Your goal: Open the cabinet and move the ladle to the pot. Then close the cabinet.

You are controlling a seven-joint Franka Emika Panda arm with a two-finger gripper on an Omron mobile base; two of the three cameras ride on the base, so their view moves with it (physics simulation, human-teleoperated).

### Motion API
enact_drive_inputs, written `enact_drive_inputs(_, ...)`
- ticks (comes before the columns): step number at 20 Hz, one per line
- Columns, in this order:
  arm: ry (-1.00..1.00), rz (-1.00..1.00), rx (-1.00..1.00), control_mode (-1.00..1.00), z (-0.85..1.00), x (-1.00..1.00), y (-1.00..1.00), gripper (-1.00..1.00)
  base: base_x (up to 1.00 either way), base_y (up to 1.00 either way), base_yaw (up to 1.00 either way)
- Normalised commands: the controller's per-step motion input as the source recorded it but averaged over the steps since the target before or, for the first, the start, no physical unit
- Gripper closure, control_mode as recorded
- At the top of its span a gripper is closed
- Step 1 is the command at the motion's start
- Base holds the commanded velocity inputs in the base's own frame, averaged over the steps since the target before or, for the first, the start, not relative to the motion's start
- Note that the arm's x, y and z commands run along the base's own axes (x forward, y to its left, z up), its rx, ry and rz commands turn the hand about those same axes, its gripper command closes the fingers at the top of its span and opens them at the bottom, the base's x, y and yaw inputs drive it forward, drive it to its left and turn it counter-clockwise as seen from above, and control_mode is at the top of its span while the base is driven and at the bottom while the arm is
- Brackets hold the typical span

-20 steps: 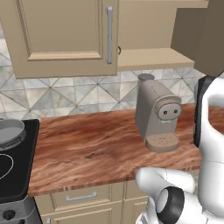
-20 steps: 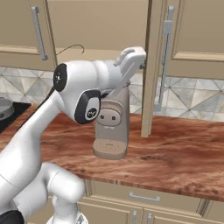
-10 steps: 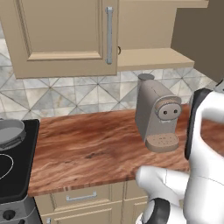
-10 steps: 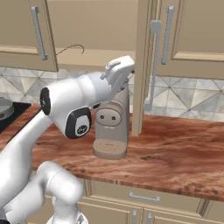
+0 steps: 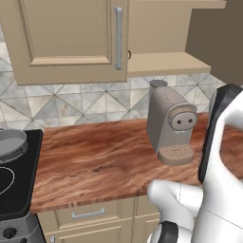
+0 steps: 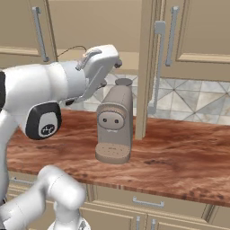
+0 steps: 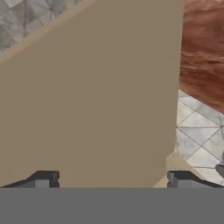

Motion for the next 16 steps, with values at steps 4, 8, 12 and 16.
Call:
enact_drive_inputs(4, 0.00, 0.16, -0.40, -1.00, 0.30, -0.43, 0.76, -1.00, 0.00, 0.00, 0.00)
enact_drive_inputs(8, -0.01, 0.07, -0.46, -1.00, 0.09, -0.30, 0.62, -1.00, 0.00, 0.00, 0.00)
enact_drive_inputs(12, -0.07, 0.07, -0.61, -1.00, 0.00, -0.12, 0.76, -1.00, 0.00, 0.00, 0.00)
enact_drive_inputs(16, 0.12, 0.00, -0.74, -1.00, -0.04, 0.15, 1.00, -1.00, 0.00, 0.00, 0.00)
